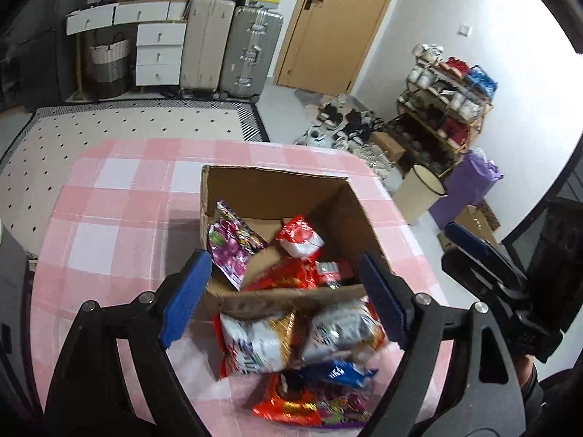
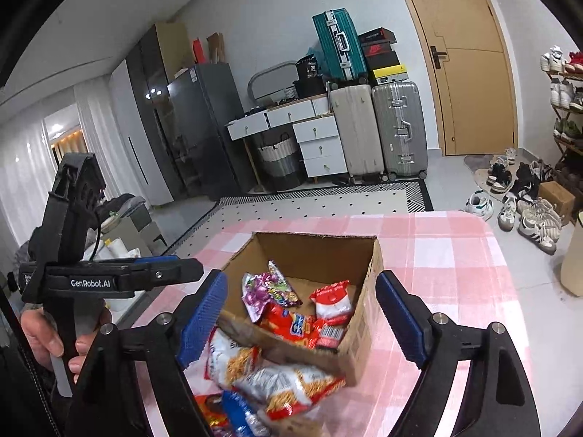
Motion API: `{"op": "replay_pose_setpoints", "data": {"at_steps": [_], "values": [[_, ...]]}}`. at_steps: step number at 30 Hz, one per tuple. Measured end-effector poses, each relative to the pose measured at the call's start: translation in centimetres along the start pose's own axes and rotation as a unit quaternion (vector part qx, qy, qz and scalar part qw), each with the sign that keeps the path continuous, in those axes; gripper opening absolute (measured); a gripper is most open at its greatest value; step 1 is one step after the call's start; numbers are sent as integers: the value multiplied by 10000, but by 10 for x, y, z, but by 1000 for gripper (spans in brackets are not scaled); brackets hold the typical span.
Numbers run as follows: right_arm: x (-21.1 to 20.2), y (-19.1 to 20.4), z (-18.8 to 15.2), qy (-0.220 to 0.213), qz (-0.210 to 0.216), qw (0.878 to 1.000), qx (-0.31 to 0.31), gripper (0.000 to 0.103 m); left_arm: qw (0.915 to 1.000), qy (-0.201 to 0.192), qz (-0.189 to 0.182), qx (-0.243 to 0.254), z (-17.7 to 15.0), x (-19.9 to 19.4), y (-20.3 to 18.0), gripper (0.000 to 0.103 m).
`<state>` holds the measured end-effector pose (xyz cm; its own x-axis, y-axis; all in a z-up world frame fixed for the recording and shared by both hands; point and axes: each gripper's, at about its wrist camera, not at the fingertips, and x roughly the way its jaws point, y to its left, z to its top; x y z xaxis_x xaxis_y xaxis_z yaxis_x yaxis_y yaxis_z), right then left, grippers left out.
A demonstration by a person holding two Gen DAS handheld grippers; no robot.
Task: Organize snacks
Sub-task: 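Pull both tools back from the box toward the snack pile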
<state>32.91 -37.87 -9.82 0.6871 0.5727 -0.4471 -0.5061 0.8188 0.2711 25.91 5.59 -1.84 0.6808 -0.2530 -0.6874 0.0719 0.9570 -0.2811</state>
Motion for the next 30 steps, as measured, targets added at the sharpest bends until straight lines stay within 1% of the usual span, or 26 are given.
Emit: {"op": "replay_pose_setpoints", "data": {"at_steps": [5, 9, 14, 17, 18, 19, 22, 25, 30], "values": [[-25, 10, -8, -77, -16, 10000, -28, 86, 9999, -106, 78, 19, -19, -27, -6, 84], [-48, 22, -14, -213, -29, 9997, -79, 93, 9998, -161, 97, 77, -30, -44, -12, 85], [-69, 35, -23, -236, -22, 9997, -98, 94, 9995, -251, 120, 177, -46, -67, -21, 86], [-82, 42, -31, -262, -58, 9996, -101, 95, 9988, -388, 152, 260, -57, -82, -26, 94], [-87, 45, -35, -284, -73, 9995, -110, 97, 9986, -423, 163, 270, -58, -85, -27, 99], [-91, 46, -37, -300, -83, 9995, -111, 97, 9984, -494, 136, 254, -63, -92, -27, 101], [-101, 51, -43, -290, -89, 9995, -96, 98, 9982, -557, 49, 230, -69, -104, -28, 101], [-111, 58, -50, -300, -85, 9994, -121, 98, 9974, -650, 115, 292, -79, -118, -32, 102], [-126, 68, -62, -324, -82, 9992, -221, 99, 9968, -739, 164, 241, -92, -134, -30, 102]]}}
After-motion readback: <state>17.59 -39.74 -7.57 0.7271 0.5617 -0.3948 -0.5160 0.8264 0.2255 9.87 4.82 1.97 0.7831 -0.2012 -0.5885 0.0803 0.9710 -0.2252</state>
